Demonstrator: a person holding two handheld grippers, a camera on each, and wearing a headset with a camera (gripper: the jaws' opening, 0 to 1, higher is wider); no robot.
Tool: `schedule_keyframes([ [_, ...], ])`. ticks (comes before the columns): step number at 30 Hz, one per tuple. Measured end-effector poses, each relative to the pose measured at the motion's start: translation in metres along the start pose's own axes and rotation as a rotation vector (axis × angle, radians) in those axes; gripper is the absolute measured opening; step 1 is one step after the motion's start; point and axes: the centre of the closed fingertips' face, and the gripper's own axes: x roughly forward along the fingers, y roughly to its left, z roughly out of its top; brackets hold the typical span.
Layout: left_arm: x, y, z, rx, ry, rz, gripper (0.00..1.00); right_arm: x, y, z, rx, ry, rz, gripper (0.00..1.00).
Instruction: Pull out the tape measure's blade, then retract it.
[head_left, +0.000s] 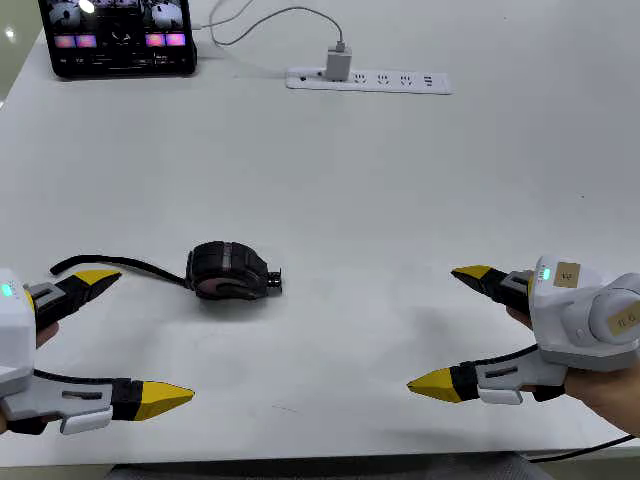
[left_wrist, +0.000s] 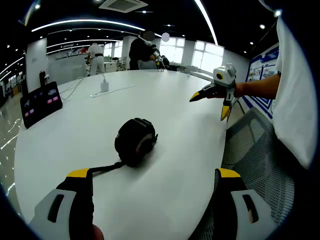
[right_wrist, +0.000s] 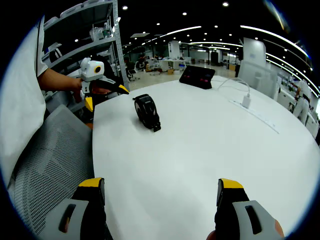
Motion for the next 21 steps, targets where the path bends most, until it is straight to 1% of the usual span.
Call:
schedule_keyframes([
  [2,-0.0001,0.0005,0.0001,0.003,0.001,0.002,0.99,-0.0002,0.0,0.0005,0.0,-0.002,0.0,0.92],
  [5,-0.0002,0.0016,-0.0004,-0.012,0.006,0.004,0.99,-0.0001,-0.0005,0.0011,-0.001,-0.003,-0.002,0.92],
  [7,-0.0002,0.0032,-0.0007,-0.005,0.01,0.01,0.99,0.0001,-0.0014,0.0025,0.001,-0.01,-0.006,0.93],
  [10,-0.0003,0.0027,-0.0001,-0.013,0.012,0.01,0.99,0.0006,-0.0027,0.002,0.003,-0.006,-0.008,0.92],
  [13,-0.0002,0.0045,0.0007,-0.013,0.011,0.016,0.99,0.0004,-0.0035,0.0015,0.0,-0.004,-0.012,0.91],
  [15,-0.0004,0.0043,0.0008,-0.016,0.012,0.011,0.97,0.0006,-0.0026,0.001,0.004,-0.001,-0.006,0.89],
  [17,-0.0006,0.0052,-0.0001,-0.008,0.019,0.013,0.93,0.0013,-0.0024,0.0002,-0.002,0.004,-0.01,0.9],
  [21,-0.0012,0.0074,-0.0009,-0.001,0.027,0.017,0.9,0.0021,-0.0016,0.0007,0.0,0.003,-0.005,0.89],
])
